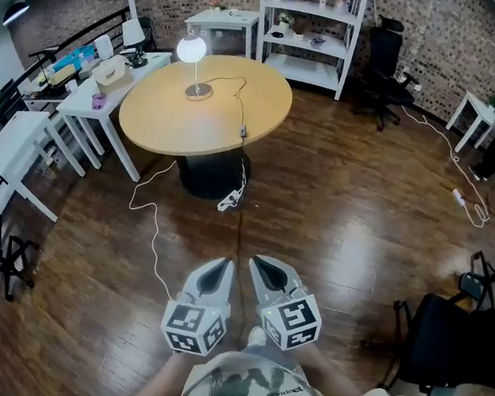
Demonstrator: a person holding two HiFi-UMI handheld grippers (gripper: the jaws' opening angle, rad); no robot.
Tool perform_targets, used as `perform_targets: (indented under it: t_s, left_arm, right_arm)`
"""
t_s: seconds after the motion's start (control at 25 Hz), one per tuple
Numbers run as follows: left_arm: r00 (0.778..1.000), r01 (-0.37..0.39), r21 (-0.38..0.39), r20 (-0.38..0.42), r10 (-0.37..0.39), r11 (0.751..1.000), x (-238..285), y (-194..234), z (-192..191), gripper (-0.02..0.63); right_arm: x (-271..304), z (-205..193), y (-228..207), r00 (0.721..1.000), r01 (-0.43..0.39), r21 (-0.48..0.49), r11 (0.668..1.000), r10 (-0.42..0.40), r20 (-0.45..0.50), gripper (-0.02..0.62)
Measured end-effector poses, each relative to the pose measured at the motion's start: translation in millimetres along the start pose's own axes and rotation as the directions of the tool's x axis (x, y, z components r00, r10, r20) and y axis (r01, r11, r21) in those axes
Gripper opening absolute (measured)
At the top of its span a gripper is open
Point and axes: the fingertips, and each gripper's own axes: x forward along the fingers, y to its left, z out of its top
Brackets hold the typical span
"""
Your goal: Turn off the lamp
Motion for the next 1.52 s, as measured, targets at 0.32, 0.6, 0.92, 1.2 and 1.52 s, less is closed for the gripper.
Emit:
perform_targets:
  t_s: [0.32,0.6,0.92,1.2,1.52]
  left_arm:
    - [0.998,-0.060,0.005,-0.017,0.060,0.998,71,6,6,-0.002]
    - [0.995,-0.104,0.022,-0.002,0.104,0.994,94,14,13,-0.002]
    - [0.995,-0.102,0.005,0.010,0.102,0.995,128,32,17,-0.002]
    - [0.995,-0.098,-0.030,0.022,0.099,0.995,168,79,24,-0.002]
    - [0.998,-0.065,-0.062,0.000,0.066,0.996,224,154,43,-0.002]
  right_arm:
    - [32,6,-57,0.997,-0.071,0.002,0.997,0.071,-0.012,0.000]
    - [46,10,-82,0.996,-0.091,-0.008,0.996,0.091,-0.004,0.000]
    - [74,6,-101,0.995,-0.101,-0.020,0.995,0.100,-0.023,0.000]
    - [131,11,-116,0.995,-0.096,-0.050,0.994,0.094,-0.034,0.000]
    - [222,21,-137,0.997,-0.055,-0.049,0.997,0.051,-0.066,0.000]
